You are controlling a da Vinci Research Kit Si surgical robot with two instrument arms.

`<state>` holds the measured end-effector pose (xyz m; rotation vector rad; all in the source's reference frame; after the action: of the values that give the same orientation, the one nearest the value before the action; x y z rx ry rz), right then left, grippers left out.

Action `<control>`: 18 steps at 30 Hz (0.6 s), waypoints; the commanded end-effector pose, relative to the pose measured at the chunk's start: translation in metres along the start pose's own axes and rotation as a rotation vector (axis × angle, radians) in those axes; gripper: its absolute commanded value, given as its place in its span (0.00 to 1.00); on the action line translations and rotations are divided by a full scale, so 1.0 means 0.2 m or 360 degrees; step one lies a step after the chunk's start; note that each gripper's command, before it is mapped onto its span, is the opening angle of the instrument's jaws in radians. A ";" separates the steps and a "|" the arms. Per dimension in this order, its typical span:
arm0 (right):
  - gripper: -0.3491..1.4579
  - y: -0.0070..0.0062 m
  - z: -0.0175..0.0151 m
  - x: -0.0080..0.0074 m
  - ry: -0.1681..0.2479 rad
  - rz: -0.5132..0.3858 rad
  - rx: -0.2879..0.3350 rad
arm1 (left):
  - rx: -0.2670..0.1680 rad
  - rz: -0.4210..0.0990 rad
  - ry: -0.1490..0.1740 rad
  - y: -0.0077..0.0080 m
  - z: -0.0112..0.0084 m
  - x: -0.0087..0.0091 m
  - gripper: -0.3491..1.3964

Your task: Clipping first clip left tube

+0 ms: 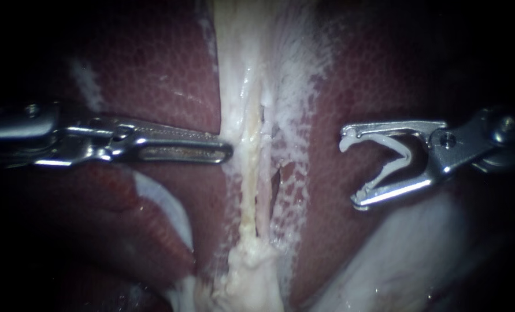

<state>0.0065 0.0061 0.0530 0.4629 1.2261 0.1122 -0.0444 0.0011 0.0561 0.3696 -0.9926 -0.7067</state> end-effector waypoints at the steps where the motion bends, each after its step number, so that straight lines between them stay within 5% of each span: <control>1: 0.52 0.000 0.000 0.000 0.0000 -0.0001 -0.0001 | 0.0004 -0.0001 0.0001 0.000 -0.001 -0.001 0.00; 6: 0.52 -0.001 0.003 -0.003 -0.0001 -0.0005 0.0000 | 0.0005 -0.0016 0.0005 0.000 -0.011 -0.010 0.00; 13: 0.52 -0.004 0.010 -0.008 -0.0002 -0.0019 0.0019 | -0.0019 -0.0047 -0.0058 -0.002 -0.029 -0.026 0.00; 18: 0.52 -0.009 0.025 -0.019 -0.0003 -0.0049 0.0059 | -0.0034 -0.0042 -0.0077 -0.003 -0.039 -0.032 0.00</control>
<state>0.0099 0.0015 0.0573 0.4774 1.2363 0.0625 -0.0401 0.0049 0.0477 0.3505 -1.0270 -0.7526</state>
